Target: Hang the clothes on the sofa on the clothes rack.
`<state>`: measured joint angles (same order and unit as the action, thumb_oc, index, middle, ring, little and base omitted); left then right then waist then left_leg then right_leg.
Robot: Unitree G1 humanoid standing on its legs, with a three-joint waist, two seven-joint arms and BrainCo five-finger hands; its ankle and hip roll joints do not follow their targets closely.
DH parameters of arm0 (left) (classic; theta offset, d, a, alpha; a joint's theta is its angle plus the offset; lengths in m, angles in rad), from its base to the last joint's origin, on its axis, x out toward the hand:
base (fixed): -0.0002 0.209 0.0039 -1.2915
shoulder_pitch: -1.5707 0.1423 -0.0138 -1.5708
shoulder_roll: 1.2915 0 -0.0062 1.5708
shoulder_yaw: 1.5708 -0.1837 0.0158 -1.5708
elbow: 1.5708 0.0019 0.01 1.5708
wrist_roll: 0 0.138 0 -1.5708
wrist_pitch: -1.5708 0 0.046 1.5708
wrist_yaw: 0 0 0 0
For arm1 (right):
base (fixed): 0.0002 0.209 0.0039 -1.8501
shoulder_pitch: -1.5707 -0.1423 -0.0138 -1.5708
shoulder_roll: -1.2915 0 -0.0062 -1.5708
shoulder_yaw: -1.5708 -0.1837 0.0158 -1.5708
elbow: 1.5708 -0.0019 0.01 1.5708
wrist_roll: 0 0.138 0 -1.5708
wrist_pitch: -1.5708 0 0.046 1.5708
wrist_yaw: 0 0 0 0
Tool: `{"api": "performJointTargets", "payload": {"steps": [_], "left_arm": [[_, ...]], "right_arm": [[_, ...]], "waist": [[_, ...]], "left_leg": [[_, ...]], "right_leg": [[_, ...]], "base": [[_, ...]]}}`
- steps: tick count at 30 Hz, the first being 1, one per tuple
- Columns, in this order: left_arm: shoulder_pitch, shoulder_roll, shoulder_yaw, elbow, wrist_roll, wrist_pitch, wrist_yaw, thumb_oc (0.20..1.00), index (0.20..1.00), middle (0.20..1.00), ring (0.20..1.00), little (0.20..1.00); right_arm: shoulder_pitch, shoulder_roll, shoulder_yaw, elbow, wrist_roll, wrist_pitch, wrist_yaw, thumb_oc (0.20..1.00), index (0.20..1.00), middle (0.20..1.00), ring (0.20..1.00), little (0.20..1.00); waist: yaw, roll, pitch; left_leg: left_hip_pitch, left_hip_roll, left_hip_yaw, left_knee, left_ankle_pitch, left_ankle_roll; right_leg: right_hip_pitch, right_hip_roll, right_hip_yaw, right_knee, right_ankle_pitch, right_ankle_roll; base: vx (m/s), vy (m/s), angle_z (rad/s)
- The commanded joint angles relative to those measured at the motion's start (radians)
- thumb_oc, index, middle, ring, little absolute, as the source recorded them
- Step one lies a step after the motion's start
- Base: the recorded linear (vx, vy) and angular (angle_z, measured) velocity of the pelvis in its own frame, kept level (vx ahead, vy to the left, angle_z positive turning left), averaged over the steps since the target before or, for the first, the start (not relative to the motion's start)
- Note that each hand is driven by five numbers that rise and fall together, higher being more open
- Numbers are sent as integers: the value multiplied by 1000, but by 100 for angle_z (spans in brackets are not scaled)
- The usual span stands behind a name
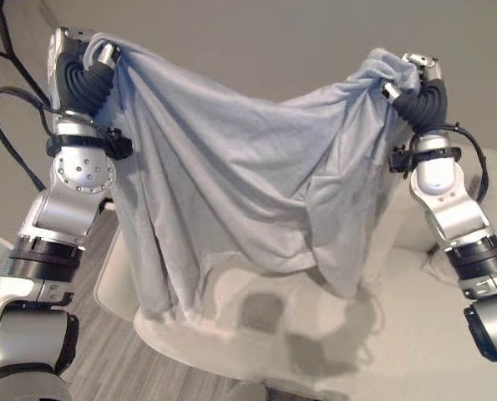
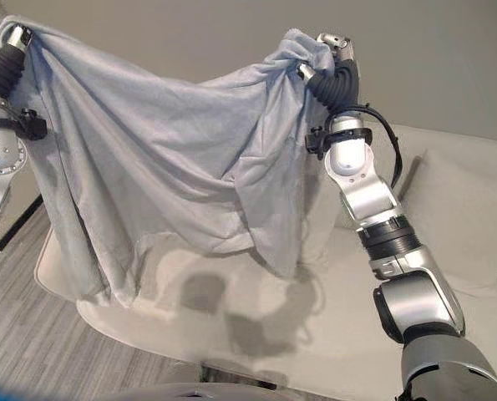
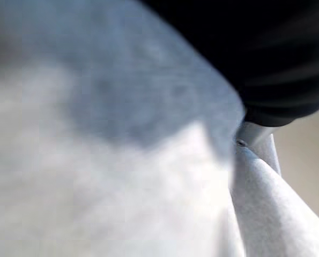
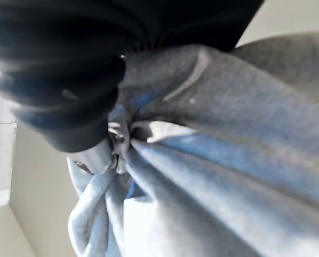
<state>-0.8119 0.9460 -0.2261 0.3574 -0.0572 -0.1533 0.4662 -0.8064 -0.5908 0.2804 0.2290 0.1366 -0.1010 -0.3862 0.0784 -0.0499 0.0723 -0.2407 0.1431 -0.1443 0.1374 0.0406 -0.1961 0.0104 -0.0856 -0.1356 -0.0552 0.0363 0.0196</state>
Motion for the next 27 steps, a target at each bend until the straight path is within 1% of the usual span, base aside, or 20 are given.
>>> {"api": "performJointTargets", "payload": {"steps": [1, 3, 4, 5, 6, 7, 8, 9, 10, 11, 12, 14, 15, 18, 19, 20, 21, 22, 24, 27], "left_arm": [[-36, -35, 13, -39, -5, -48, 33, 200, 200, 200, 200, 200], [-29, -55, 3, -67, -6, -57, 19, 200, 200, 200, 200, 200], [-26, -56, 4, -69, -6, -56, 19, 200, 200, 200, 200, 200], [-3, -90, 7, -96, 7, -53, 4, 200, 200, 200, 200, 200], [8, -119, 1, -128, 30, -54, -4, 200, 200, 200, 200, 200], [4, -118, 1, -131, 40, -49, -1, 200, 200, 200, 200, 200], [-2, -123, -6, -151, 56, -45, 1, 200, 200, 200, 200, 200], [-6, -119, -7, -165, 65, -42, -3, 200, 200, 200, 200, 200], [-6, -119, -7, -165, 65, -41, -3, 200, 200, 200, 200, 200], [-13, -128, -28, -192, 80, -44, -24, 200, 200, 200, 200, 200], [-19, -127, -32, -196, 86, -38, -33, 200, 200, 200, 200, 200], [-38, -145, -40, -184, 85, -29, -44, 200, 200, 200, 200, 200], [-44, -155, -39, -182, 85, -25, -49, 200, 200, 200, 200, 200], [-36, -197, -44, -180, 93, -15, -70, 200, 200, 200, 200, 200], [-38, -226, -48, -175, 96, -9, -82, 200, 200, 200, 200, 200], [-39, -238, -51, -178, 102, -7, -86, 200, 200, 200, 200, 200], [-34, -243, -46, -181, 113, -1, -92, 200, 200, 200, 200, 200], [-29, -246, -41, -185, 117, -4, -95, 200, 200, 200, 200, 200], [-16, -248, -35, -192, 121, -3, -99, 200, 200, 200, 200, 200], [9, -251, -19, -197, 120, -1, -108, 200, 200, 200, 200, 200]], "right_arm": [[1, -37, -19, -56, 16, -63, -32, 200, 200, 200, 200, 200], [46, -38, -40, -71, 1, -63, -29, 200, 200, 200, 200, 200], [49, -38, -41, -73, 0, -62, -28, 200, 200, 200, 200, 200], [91, -29, -66, -88, -22, -55, -16, 200, 200, 200, 200, 200], [143, -3, -98, -110, -65, -49, -13, 200, 200, 200, 200, 200], [150, 15, -100, -113, -82, -42, -14, 200, 200, 200, 200, 200], [161, 66, -93, -110, -85, -42, -28, 200, 200, 200, 200, 200], [180, 79, -105, -122, -83, -38, -24, 200, 200, 200, 200, 200], [180, 79, -107, -124, -83, -37, -23, 200, 200, 200, 200, 200], [215, 90, -136, -136, -80, -40, -23, 200, 200, 200, 200, 200], [223, 87, -142, -141, -85, -40, -18, 200, 200, 200, 200, 200], [223, 79, -144, -145, -95, -42, -14, 200, 200, 200, 200, 200], [228, 77, -143, -148, -97, -40, -8, 200, 200, 200, 200, 200], [256, 64, -153, -159, -110, -40, 8, 200, 200, 200, 200, 200], [275, 64, -163, -167, -114, -38, 11, 200, 200, 200, 200, 200], [279, 64, -168, -176, -119, -39, 8, 200, 200, 200, 200, 200], [279, 65, -171, -172, -123, -41, 6, 200, 200, 200, 200, 200], [283, 66, -173, -171, -124, -44, 5, 200, 200, 200, 200, 200], [285, 68, -171, -169, -127, -42, 9, 200, 200, 200, 200, 200], [300, 69, -165, -163, -125, -36, 24, 200, 200, 200, 200, 200]], "waist": [[7, 29, -82], [5, 46, -90], [4, 46, -91], [-2, 55, -103], [-14, 48, -101], [-12, 38, -91], [0, 27, -61], [-7, 23, -51], [-8, 20, -51], [-19, 11, -35], [-11, 14, -42], [0, 9, -53], [6, 3, -61], [6, -8, -82], [1, -10, -90], [0, -13, -91], [4, -18, -94], [3, -19, -94], [-2, -15, -94], [-15, -2, -113]], "left_leg": [[167, 169, -8, -218, 129, -1], [178, 196, -40, -218, 116, -28], [178, 196, -41, -217, 115, -28], [191, 180, -51, -210, 59, -42], [210, 144, -34, -207, -22, -27], [210, 119, -17, -190, -46, -11], [214, 86, 37, -167, -77, 19], [204, 66, 41, -173, -68, 33], [201, 62, 40, -174, -63, 33], [168, 1, 35, -187, -35, 68], [168, -14, 38, -199, -36, 82], [157, -48, 47, -213, -15, 103], [148, -63, 55, -215, -4, 113], [157, -108, 75, -225, 11, 128], [165, -132, 76, -225, 16, 133], [169, -146, 80, -225, 18, 138], [177, -158, 90, -225, 18, 139], [184, -163, 93, -225, 19, 141], [194, -166, 92, -225, 18, 141], [213, -174, 101, -225, 6, 143]], "right_leg": [[-14, -99, 68, -27, 11, 178], [-4, -139, 72, -31, 14, 208], [-3, -139, 71, -32, 14, 208], [-13, -196, 71, -32, 56, 233], [-52, -263, 73, -32, 138, 242], [-82, -290, 77, -32, 198, 242], [-136, -313, 52, -32, 327, 242], [-140, -300, 60, -31, 314, 242], [-144, -304, 61, -31, 318, 242], [-135, -247, 125, -3, 238, 228], [-117, -215, 120, 21, 162, 213], [-89, -159, 70, 65, 69, 188], [-73, -135, 54, 69, 43, 182], [-42, -40, 53, 104, -23, 147], [-33, 24, 82, 123, -62, 130], [-23, 50, 100, 123, -71, 119], [-9, 59, 93, 105, -68, 102], [1, 63, 89, 87, -66, 98], [3, 68, 92, 72, -53, 100], [34, 73, 108, -21, -13, 103]], "base": [[33, 663, -20], [41, 513, -16], [-4, 584, -14], [-75, 856, 26], [-131, 1018, 40], [-240, 942, 12], [-262, 645, -28], [-222, 486, -76], [-259, 502, -45], [-190, 481, -23], [-215, 596, 13], [-93, 305, 31], [-64, 229, 32], [-19, 206, 5], [-5, 189, -15], [-5, 148, 4], [-5, 53, 5], [1, 17, 6], [21, -8, -21], [36, -30, -11]]}}
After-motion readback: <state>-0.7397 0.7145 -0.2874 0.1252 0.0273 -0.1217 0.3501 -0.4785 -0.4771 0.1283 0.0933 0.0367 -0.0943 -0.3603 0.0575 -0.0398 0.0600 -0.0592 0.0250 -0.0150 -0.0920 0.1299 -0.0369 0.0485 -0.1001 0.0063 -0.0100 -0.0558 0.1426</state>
